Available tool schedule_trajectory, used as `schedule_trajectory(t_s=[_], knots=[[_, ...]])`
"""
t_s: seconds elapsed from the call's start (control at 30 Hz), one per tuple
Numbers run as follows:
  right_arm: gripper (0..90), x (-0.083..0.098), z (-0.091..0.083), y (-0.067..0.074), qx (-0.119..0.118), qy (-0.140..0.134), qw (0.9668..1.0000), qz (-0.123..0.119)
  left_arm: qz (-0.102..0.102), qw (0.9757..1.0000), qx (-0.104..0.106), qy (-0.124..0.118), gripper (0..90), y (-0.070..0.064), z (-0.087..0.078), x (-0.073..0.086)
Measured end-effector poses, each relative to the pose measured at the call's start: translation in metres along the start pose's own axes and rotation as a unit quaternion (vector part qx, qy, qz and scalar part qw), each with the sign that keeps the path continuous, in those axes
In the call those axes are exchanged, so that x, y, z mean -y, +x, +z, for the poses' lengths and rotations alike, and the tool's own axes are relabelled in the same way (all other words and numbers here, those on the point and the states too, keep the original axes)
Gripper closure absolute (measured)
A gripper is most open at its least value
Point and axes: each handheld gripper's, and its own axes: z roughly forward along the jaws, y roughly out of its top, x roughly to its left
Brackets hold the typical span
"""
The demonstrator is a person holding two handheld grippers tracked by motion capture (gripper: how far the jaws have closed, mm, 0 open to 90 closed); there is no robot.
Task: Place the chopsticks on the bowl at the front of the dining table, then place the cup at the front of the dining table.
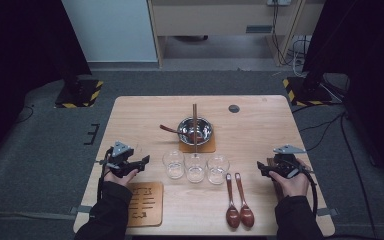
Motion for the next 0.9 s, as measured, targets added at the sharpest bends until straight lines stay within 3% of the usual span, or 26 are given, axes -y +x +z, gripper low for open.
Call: schedule_trajectory(t_s=[0.43,0.9], knots=[[20.1,0.003,0.000,-0.005,0.004,0.003,1.0000,0.006,0.004,0.9983,0.033,-0.048,25.2,-0.022,-0.016,-0.020],[19.3,0.007,-0.004,-0.018,0.017,-0.004,0.9997,0.019,0.010,0.9975,0.042,-0.056,25.6,-0.032,-0.019,-0.031]])
